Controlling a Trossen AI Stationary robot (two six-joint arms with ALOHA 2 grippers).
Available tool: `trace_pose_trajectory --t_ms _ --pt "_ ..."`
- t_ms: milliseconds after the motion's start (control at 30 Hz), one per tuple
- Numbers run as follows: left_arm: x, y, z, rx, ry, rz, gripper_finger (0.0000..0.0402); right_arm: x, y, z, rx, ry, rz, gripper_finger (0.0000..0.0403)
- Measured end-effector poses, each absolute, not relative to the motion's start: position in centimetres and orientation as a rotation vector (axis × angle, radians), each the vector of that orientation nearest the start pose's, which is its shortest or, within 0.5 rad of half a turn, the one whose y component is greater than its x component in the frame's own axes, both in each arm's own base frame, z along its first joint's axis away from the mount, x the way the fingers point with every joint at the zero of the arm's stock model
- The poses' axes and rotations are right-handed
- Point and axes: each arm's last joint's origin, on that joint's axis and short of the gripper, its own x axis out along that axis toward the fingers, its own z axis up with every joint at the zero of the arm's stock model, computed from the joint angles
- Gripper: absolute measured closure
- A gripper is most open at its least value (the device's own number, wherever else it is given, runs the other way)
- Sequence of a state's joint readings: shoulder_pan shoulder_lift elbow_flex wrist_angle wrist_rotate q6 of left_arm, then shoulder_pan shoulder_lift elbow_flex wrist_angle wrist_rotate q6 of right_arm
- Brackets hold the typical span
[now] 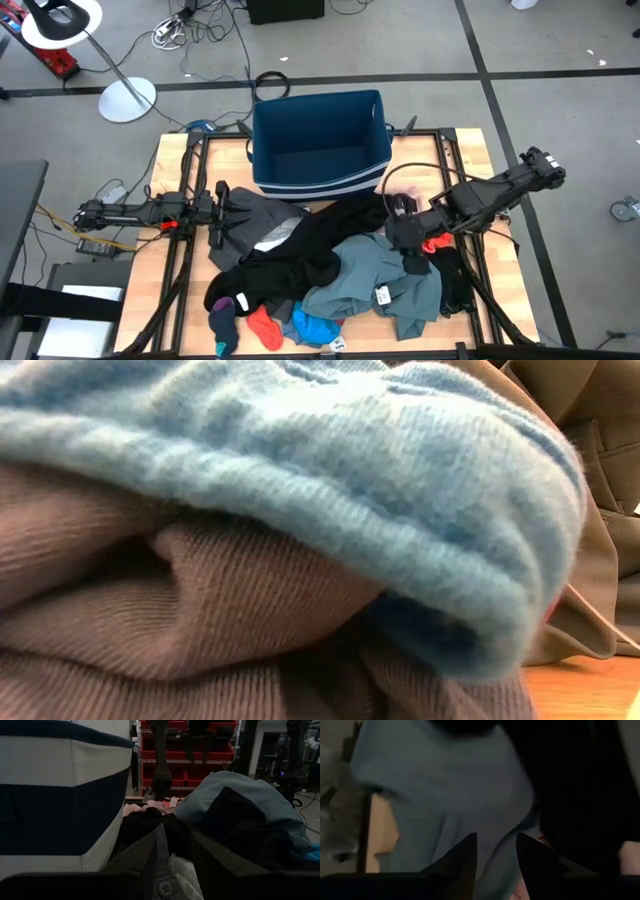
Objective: Sort clothes
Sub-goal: Put the blue pants into the laundry bin
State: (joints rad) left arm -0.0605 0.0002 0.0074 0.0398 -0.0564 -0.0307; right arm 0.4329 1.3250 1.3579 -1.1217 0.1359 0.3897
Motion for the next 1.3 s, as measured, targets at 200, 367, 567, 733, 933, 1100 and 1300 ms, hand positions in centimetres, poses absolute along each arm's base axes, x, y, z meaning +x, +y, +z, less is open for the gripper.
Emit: trace_pose_trajectory --t_ms 200,367,567,733,933,1100,1300 --pt "9.7 -0.4 17.0 -0.033 -0.047 -0.005 0.0277 21.8 11.5 33.9 0.012 1.092 0.12 0.0239" --pt "9.7 -0.4 17.0 -0.034 -0.049 -0.005 0.0277 21.7 12.4 33.8 -0.004 1.082 0.134 0.0226" --pt "9.7 -0.4 17.0 -0.033 -0.048 -0.005 0.0277 22.6 13.2 32.6 -0.03 1.109 0.081 0.0195" --pt "9.7 -0.4 17.0 -0.033 -0.047 -0.005 0.0277 23.8 13.6 31.2 -0.049 1.152 0.065 0.0145" --pt "9.7 -0.4 17.0 -0.033 -0.047 -0.005 0.0277 24.7 13.9 30.1 -0.031 1.208 0.085 0.0088" --pt "9.7 -0.4 17.0 -0.033 -0.047 -0.005 0.0277 25.2 14.0 29.5 0.028 1.258 0.11 0.0076" --pt "9.7 -0.4 17.0 -0.033 -0.047 -0.005 0.0277 24.6 13.3 30.6 0.179 1.284 0.2 0.0091"
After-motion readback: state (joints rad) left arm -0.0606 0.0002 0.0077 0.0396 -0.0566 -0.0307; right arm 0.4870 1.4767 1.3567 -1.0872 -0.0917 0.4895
